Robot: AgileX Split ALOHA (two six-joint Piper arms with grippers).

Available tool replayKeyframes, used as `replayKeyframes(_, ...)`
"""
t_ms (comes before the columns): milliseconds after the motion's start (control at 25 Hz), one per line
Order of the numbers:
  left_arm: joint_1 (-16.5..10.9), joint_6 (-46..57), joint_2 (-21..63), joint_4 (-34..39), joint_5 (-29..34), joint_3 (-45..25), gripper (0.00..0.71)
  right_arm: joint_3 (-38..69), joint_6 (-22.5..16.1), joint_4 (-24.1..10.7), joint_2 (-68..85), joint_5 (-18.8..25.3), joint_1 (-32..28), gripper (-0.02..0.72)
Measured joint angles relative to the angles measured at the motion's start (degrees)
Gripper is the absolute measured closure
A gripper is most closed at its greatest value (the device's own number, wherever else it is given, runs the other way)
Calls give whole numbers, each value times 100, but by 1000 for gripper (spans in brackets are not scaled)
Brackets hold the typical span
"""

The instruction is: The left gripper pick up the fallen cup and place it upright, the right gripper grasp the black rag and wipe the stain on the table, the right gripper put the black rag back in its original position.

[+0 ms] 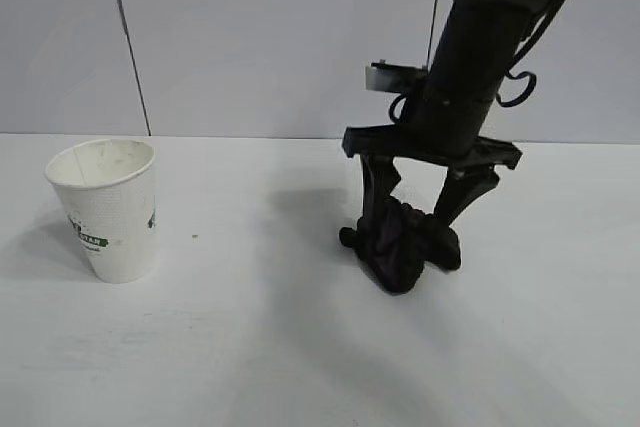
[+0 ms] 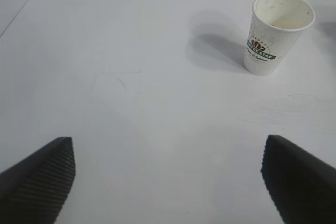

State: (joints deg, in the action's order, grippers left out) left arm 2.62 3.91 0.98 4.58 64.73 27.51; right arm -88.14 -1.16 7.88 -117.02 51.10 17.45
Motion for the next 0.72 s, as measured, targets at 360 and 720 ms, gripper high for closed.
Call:
replayKeyframes(360,0,0,0,0,0,0,16,0,-974,-2594,1529,775,-1493,167)
replayKeyframes(720,0,0,0,0,0,0,16,0,-253,-2040,3863,1241,-3595,167)
